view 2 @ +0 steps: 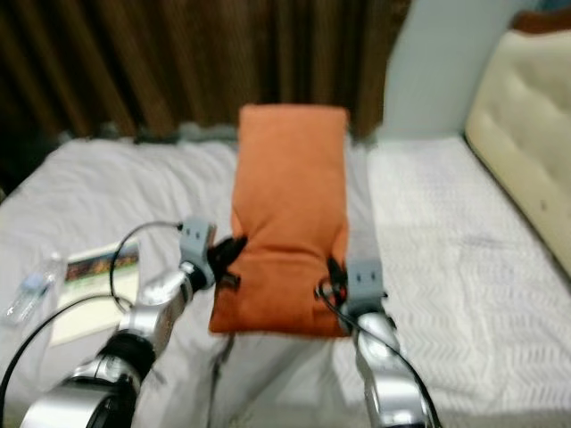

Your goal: Clean up the room

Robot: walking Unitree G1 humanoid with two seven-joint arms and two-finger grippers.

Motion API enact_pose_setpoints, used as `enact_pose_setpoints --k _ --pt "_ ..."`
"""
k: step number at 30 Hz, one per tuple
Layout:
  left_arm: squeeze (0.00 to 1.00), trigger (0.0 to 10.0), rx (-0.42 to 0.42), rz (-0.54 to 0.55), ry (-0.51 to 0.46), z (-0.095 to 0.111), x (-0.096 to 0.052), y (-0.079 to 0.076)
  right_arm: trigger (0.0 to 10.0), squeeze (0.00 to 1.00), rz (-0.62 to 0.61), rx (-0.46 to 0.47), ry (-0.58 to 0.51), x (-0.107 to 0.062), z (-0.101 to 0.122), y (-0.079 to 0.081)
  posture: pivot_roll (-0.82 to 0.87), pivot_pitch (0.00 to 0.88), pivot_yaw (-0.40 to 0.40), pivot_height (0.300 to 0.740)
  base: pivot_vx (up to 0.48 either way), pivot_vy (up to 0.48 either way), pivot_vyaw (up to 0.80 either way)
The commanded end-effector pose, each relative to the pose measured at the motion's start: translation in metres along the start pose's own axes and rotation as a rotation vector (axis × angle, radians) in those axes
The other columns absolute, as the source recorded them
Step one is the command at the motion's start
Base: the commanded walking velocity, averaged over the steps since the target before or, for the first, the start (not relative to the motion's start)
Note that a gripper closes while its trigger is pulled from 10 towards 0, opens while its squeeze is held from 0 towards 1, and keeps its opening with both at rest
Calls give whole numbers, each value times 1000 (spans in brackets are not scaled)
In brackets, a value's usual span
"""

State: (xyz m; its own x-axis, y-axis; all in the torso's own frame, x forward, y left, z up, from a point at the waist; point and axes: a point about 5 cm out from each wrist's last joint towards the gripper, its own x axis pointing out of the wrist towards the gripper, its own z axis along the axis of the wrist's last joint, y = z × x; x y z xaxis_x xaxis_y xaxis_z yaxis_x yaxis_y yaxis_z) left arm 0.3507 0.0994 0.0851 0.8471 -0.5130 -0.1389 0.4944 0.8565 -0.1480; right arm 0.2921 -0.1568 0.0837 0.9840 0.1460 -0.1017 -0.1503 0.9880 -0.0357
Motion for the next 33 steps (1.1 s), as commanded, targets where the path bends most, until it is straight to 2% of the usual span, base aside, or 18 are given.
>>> enact_pose_setpoints --k 1,7,12,24,33 --pt "0 10000 -14 3 -53 3 3 -9 10000 0 -37 -45 -14 -4 8 -20 -190 54 1 740 330 -345 0" --pt "0 10000 -47 -5 -49 -6 7 -23 10000 0 -8 -66 8 -4 6 -24 -192 60 -46 740 328 -347 0" --pt "0 10000 -17 -56 -42 -4 11 -31 10000 0 -2 -52 12 2 6 -22 -177 49 -38 740 328 -347 0" --pt "0 10000 10 -116 -24 -1 17 -40 10000 0 -15 -16 20 4 -1 -17 -185 37 12 740 322 -352 0" --pt "0 10000 16 -121 -10 0 18 -38 10000 0 -21 -15 27 4 -4 -17 -188 39 19 740 321 -353 0"
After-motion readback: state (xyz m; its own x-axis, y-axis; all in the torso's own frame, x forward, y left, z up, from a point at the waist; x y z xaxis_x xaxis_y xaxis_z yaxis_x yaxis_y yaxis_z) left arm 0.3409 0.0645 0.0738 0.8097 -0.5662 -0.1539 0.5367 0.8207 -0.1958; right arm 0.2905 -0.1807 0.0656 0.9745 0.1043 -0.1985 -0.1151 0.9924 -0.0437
